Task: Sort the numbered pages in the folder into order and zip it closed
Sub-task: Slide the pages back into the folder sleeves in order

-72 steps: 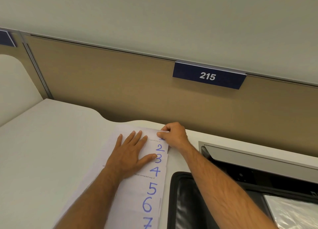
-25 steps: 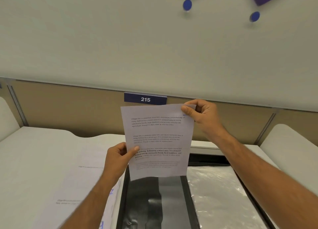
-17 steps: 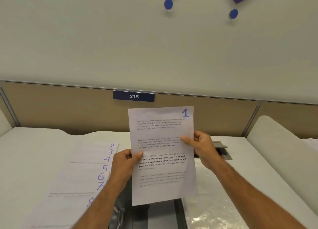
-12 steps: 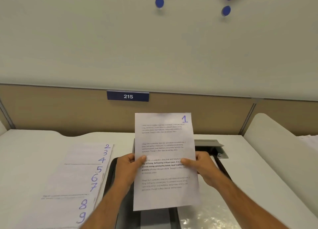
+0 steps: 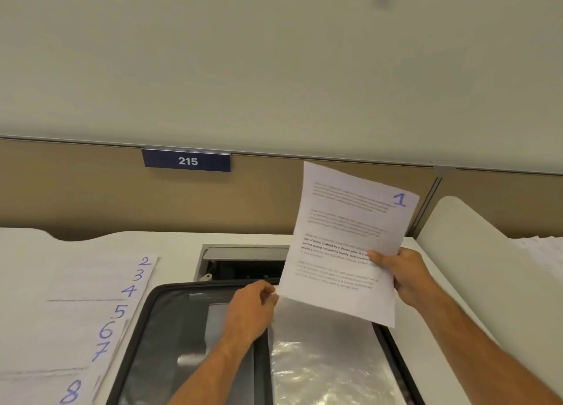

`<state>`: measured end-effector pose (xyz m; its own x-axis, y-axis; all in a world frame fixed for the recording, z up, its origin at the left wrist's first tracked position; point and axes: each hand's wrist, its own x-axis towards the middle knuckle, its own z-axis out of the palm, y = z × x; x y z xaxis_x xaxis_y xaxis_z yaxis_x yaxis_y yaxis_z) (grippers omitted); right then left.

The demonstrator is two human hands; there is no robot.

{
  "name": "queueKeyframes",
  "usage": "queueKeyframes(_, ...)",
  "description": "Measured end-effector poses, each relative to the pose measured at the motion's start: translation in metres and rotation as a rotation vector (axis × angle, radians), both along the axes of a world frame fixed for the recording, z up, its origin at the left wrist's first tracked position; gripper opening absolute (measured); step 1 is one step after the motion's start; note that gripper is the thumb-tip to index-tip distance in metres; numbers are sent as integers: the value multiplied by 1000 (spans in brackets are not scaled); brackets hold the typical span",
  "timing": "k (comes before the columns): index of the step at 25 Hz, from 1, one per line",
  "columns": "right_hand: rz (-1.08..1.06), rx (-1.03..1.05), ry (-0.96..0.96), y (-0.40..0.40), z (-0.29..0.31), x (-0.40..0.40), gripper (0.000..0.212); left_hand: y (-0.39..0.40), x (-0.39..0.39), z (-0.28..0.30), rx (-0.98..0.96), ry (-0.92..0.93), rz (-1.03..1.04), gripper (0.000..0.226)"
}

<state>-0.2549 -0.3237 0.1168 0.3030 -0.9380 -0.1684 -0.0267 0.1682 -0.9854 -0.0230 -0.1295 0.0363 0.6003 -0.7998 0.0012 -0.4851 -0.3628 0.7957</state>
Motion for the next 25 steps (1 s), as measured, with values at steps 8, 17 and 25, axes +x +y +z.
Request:
queueKeyframes(8,-147,142,-130,-62,-21,-11,39,-65,-4,-43,228,-581,-151,52)
queueKeyframes(17,-215,100,-203,-54,-40,14,37,-62,-3,-67,-152,-650,-53,22)
queueKeyframes(25,-224,7,-436,-35,-34,49,34,-59,-6,-74,-205,-785,-34,29)
